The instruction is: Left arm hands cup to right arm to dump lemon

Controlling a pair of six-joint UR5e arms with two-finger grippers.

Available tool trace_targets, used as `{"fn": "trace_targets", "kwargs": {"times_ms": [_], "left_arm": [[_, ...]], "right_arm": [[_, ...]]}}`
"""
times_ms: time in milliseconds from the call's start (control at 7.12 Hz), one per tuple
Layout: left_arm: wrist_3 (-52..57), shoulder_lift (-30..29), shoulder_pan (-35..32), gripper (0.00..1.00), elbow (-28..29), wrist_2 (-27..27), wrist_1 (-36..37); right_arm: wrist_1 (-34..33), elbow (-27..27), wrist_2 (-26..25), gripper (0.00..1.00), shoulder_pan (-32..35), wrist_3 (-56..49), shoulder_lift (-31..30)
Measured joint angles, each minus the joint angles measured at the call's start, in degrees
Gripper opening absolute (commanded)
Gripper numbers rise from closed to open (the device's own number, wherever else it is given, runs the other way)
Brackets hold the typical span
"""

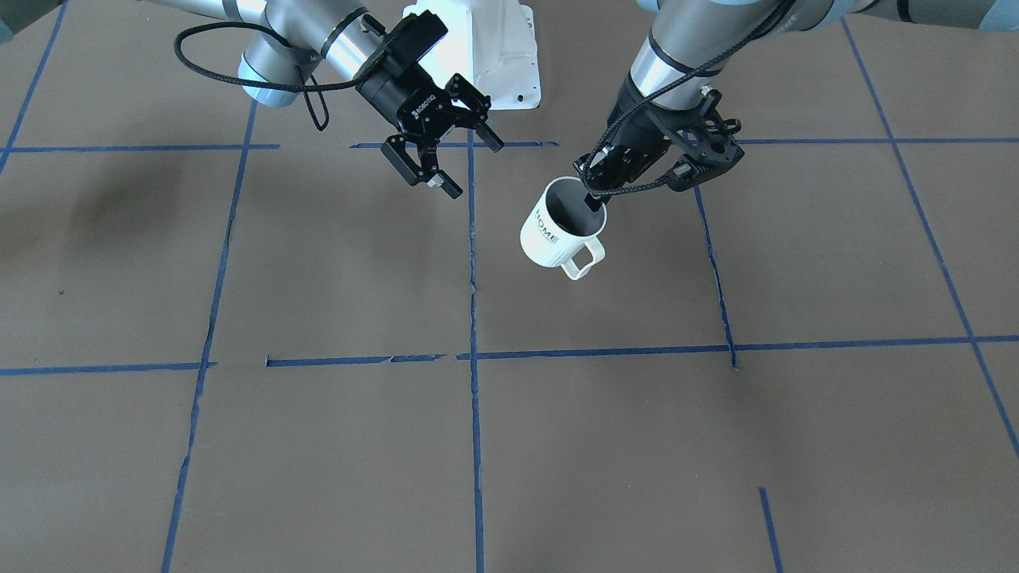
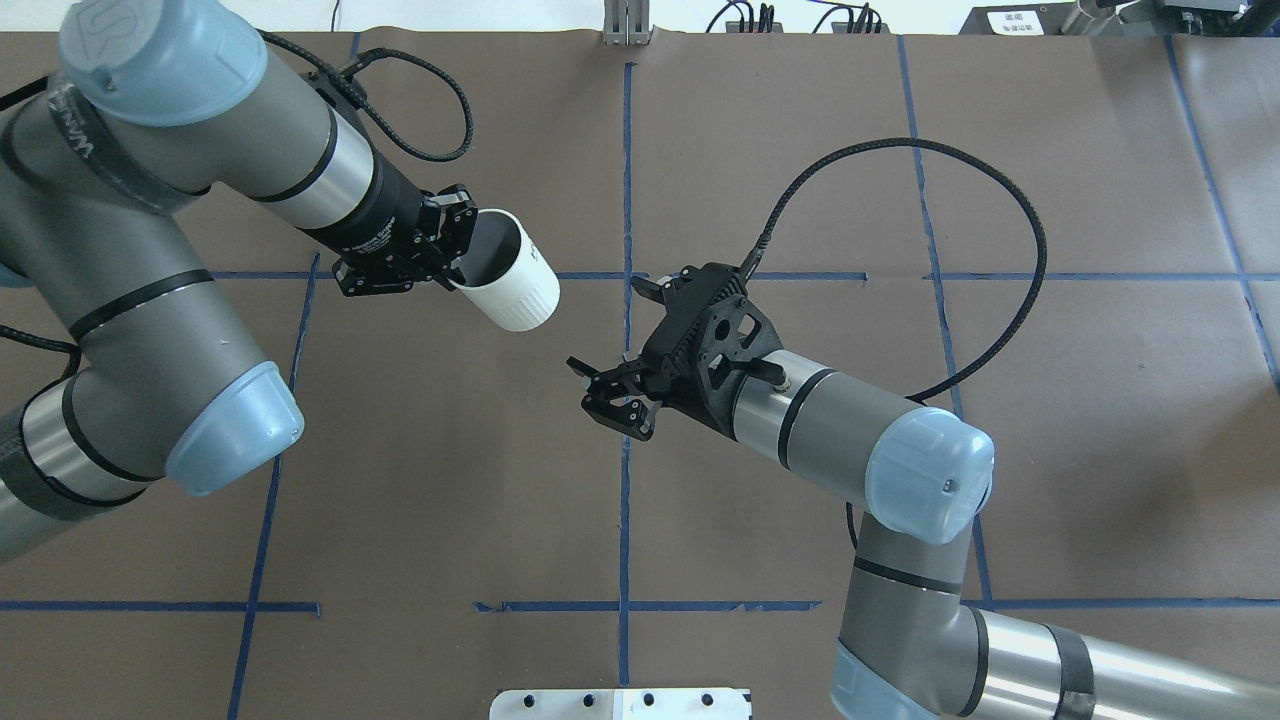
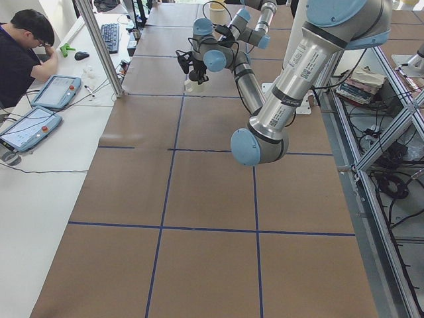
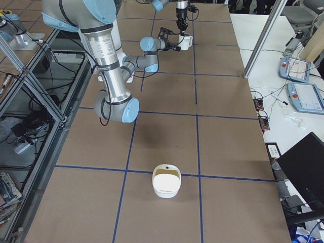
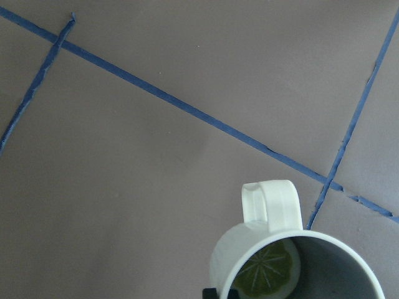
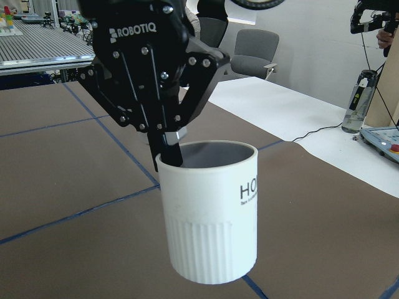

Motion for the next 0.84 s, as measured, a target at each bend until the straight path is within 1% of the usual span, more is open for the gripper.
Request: {"fn": "trace_targets", "kwargs": {"times_ms": [140, 281, 421, 842], "left_arm": [[-2.4, -1.0, 0.9, 0.00, -0.1, 0.3, 0.0], [-4.3, -1.7, 1.8, 0.00, -0.4, 0.7, 0.0], [-5.7, -2.4, 2.6, 0.00, -0.8, 1.0, 0.0], [-8.0, -4.8, 3.8, 0.00, -1.2, 1.1, 0.0]], "right_arm": [[0.4, -0.2, -3.7, 0.99, -1.4, 0.0, 0.0], [0.5, -0.3, -6.3, 0.99, -2.3, 0.0, 0.0], [0.5, -0.3, -7.5, 0.99, -2.6, 0.0, 0.0], [0.6, -0.4, -8.2, 0.99, -2.8, 0.0, 0.0]]}}
